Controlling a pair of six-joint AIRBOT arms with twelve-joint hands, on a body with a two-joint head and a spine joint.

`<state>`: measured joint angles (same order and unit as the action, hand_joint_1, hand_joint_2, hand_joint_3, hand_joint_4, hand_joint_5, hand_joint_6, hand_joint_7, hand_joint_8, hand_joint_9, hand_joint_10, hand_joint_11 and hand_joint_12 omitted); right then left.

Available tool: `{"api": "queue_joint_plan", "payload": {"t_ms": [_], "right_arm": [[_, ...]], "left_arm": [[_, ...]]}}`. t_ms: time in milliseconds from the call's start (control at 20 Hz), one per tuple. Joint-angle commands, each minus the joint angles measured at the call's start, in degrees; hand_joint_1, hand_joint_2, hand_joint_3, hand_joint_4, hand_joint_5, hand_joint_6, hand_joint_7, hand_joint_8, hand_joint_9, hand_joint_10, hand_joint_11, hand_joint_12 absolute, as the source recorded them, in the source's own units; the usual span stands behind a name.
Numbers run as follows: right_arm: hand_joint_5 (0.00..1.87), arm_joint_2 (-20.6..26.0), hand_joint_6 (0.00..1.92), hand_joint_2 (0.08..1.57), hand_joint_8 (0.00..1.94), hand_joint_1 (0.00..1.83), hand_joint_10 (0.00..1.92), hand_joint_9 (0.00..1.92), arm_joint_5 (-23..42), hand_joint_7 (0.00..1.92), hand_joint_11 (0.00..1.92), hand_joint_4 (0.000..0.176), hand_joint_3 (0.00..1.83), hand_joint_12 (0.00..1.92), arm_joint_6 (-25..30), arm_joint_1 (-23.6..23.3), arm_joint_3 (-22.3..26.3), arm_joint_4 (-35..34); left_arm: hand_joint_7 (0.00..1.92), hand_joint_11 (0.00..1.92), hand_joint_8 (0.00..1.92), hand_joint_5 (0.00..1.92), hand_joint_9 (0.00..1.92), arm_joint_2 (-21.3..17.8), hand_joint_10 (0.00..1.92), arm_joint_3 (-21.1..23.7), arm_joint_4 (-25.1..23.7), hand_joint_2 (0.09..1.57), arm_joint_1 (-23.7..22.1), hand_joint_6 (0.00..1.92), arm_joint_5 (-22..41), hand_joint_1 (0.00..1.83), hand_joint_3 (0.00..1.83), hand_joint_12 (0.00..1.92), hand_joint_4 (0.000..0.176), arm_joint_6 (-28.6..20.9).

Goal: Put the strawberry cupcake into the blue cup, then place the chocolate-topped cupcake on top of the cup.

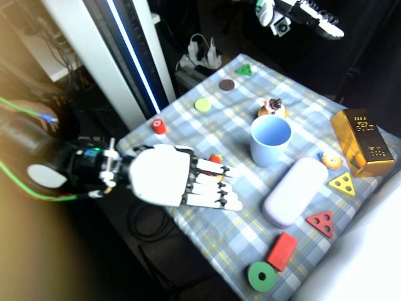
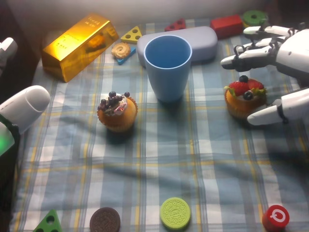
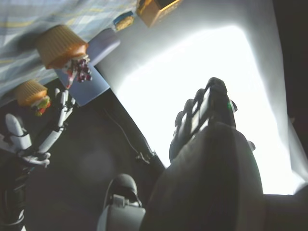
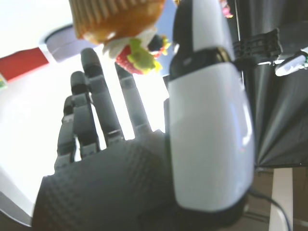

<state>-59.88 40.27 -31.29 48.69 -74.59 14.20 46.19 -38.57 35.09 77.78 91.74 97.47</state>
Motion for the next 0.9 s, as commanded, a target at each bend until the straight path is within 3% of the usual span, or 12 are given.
{"api": "queue_joint_plan", "payload": {"t_ms": [0, 50, 100, 150, 200, 250, 300, 350, 400, 500, 650, 850], "right_arm": [[0.36, -0.6, 0.00, 0.90, 0.00, 0.58, 0.00, 0.35, 4.6, 0.67, 0.00, 0.038, 0.00, 0.21, 0.3, -1.2, -0.6, -0.7], [0.36, -0.9, 0.00, 0.90, 0.00, 0.58, 0.00, 0.35, 3.9, 0.67, 0.00, 0.038, 0.00, 0.21, 0.4, -1.6, -1.0, -0.1], [0.36, -1.2, 0.00, 0.90, 0.00, 0.61, 0.00, 0.31, 3.3, 0.64, 0.00, 0.042, 0.00, 0.04, 0.5, -1.9, -1.3, 0.4], [0.37, -1.2, 0.00, 0.90, 0.01, 0.65, 0.00, 0.29, 3.1, 0.64, 0.00, 0.038, 0.00, 0.01, 0.6, -2.0, -1.3, 0.7], [0.44, -1.2, 0.01, 0.95, 0.01, 0.69, 0.03, 0.50, 3.0, 0.71, 0.00, 0.000, 0.00, 0.75, 0.6, -2.0, -1.4, 0.8], [0.46, -1.2, 0.00, 0.94, 0.00, 0.70, 0.04, 0.61, 2.8, 0.72, 0.01, 0.000, 0.00, 1.21, 0.6, -2.0, -1.5, 0.8], [0.63, -1.2, 0.02, 0.97, 0.02, 0.74, 0.12, 0.91, 2.5, 0.84, 0.46, 0.000, 0.00, 1.31, 0.6, -2.1, -1.6, 1.0], [0.63, -1.2, 0.02, 0.97, 0.02, 0.74, 0.12, 0.91, 2.4, 0.84, 0.46, 0.000, 0.00, 1.31, 0.6, -2.1, -1.7, 1.1], [0.69, -1.2, 0.02, 0.98, 0.01, 0.76, 0.12, 1.01, 2.2, 0.89, 0.58, 0.000, 0.00, 1.30, 0.6, -2.2, -1.7, 1.4], [0.79, -1.2, 0.02, 1.00, 0.02, 0.78, 0.16, 1.12, 2.0, 1.03, 0.63, 0.000, 0.00, 1.48, 0.6, -2.5, -1.8, 1.6], [0.85, -1.2, 0.00, 1.02, 0.01, 0.81, 0.27, 1.24, 2.0, 1.17, 0.78, 0.000, 0.00, 1.52, 0.6, -3.1, -1.8, 2.1], [0.87, -1.1, 0.00, 1.05, 0.00, 0.90, 0.37, 1.14, 1.6, 1.15, 0.76, 0.000, 0.01, 1.46, 1.0, -4.5, -1.7, 3.7]], "left_arm": [[0.07, 0.00, 0.00, 0.09, 0.01, 0.0, 0.00, -0.3, -1.6, 1.05, -0.5, 0.00, 6.6, 0.00, 0.00, 0.00, 0.000, -0.3], [0.07, 0.00, 0.00, 0.09, 0.01, 0.0, 0.00, -0.3, -1.6, 1.05, -0.5, 0.00, 6.6, 0.00, 0.00, 0.00, 0.000, -0.3], [0.08, 0.00, 0.00, 0.10, 0.02, 0.0, 0.00, -0.3, -1.6, 1.05, -0.4, 0.00, 6.6, 0.00, 0.00, 0.00, 0.000, -0.3], [0.08, 0.00, 0.00, 0.10, 0.02, 0.0, 0.00, -0.3, -1.7, 1.06, -0.4, 0.00, 6.6, 0.00, 0.00, 0.00, 0.000, -0.3], [0.07, 0.00, 0.00, 0.09, 0.01, 0.0, 0.00, -0.3, -1.7, 1.05, -0.4, 0.00, 6.7, 0.00, 0.00, 0.00, 0.000, -0.3], [0.08, 0.00, 0.00, 0.10, 0.01, 0.0, 0.00, -0.3, -1.7, 1.06, -0.4, 0.00, 6.7, 0.00, 0.00, 0.00, 0.000, -0.3], [0.06, 0.00, 0.00, 0.09, 0.00, 0.0, 0.00, -0.3, -1.7, 1.06, -0.4, 0.00, 6.6, 0.00, 0.00, 0.00, 0.000, -0.3], [0.06, 0.00, 0.00, 0.09, 0.00, 0.0, 0.00, -0.3, -1.7, 1.06, -0.4, 0.00, 6.6, 0.00, 0.00, 0.00, 0.000, -0.3], [0.06, 0.00, 0.00, 0.09, 0.00, 0.0, 0.00, -0.3, -1.7, 1.06, -0.4, 0.00, 6.6, 0.00, 0.00, 0.00, 0.000, -0.3], [0.07, 0.00, 0.01, 0.10, 0.01, 0.0, 0.00, -0.3, -1.7, 1.06, -0.4, 0.00, 6.6, 0.00, 0.00, 0.00, 0.000, -0.3], [0.06, 0.00, 0.00, 0.09, 0.00, 0.0, 0.00, -0.3, -1.6, 1.05, -0.4, 0.00, 6.6, 0.00, 0.00, 0.00, 0.000, -0.3], [0.05, 0.00, 0.00, 0.08, 0.00, 0.0, 0.00, -0.3, -1.6, 1.04, -0.3, 0.00, 6.6, 0.00, 0.00, 0.00, 0.000, -0.3]]}}
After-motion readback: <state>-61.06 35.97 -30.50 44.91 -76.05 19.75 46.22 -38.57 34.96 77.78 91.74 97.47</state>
